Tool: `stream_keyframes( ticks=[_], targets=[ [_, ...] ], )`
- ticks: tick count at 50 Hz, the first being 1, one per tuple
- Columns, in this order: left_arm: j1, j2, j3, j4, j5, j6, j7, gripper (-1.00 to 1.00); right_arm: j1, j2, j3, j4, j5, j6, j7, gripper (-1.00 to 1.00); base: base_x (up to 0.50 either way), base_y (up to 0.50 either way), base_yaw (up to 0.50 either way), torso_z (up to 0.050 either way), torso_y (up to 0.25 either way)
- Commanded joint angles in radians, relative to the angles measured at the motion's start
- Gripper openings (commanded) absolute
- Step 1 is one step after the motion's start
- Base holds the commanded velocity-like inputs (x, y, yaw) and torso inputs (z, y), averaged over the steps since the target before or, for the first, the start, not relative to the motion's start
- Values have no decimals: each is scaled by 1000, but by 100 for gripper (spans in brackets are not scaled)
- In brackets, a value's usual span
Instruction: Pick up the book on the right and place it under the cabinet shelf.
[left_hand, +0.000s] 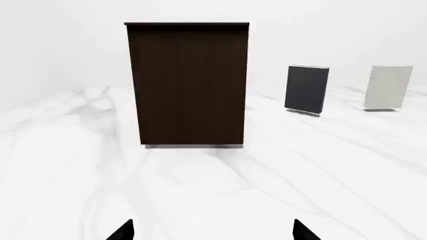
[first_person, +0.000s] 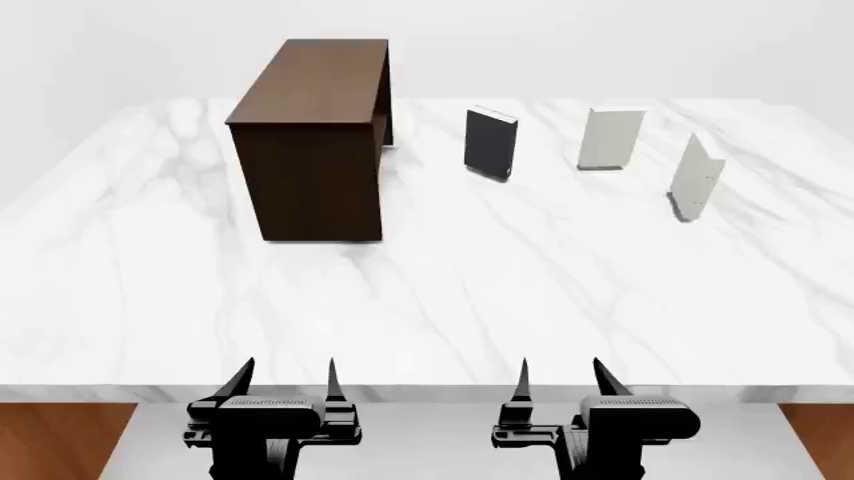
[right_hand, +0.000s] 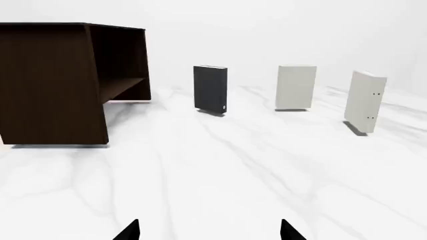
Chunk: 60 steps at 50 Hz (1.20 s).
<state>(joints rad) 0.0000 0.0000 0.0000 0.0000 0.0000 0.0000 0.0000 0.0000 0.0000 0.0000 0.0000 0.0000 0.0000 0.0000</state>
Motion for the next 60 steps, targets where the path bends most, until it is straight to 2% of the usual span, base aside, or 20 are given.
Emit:
stream_keyframes(
  ticks=[1,13,19,28,48,60],
  targets=[
    [-2,-16,17,11,-19,-11,-18,100,0,15,-21,-6,12,6,22,100,0,0,0,0,0],
    [-45,-61,56,270,-69,-244,-47,100,42,59,-68,-333,41,303,66,100,0,0,0,0,0],
    [-111,-80,48,419,-113,-403,-53,100,111,85,-84,-486,48,474,65,100,0,0,0,0,0],
    [-233,-101,40,540,-157,-575,-71,100,245,124,-101,-632,47,685,61,100,0,0,0,0,0],
    [-503,-133,-10,607,-241,-819,-103,100,560,165,-86,-738,59,980,66,100,0,0,0,0,0],
    [-580,-149,-8,607,-261,-871,-111,100,670,177,-75,-763,65,1065,70,100,0,0,0,0,0]
  ],
)
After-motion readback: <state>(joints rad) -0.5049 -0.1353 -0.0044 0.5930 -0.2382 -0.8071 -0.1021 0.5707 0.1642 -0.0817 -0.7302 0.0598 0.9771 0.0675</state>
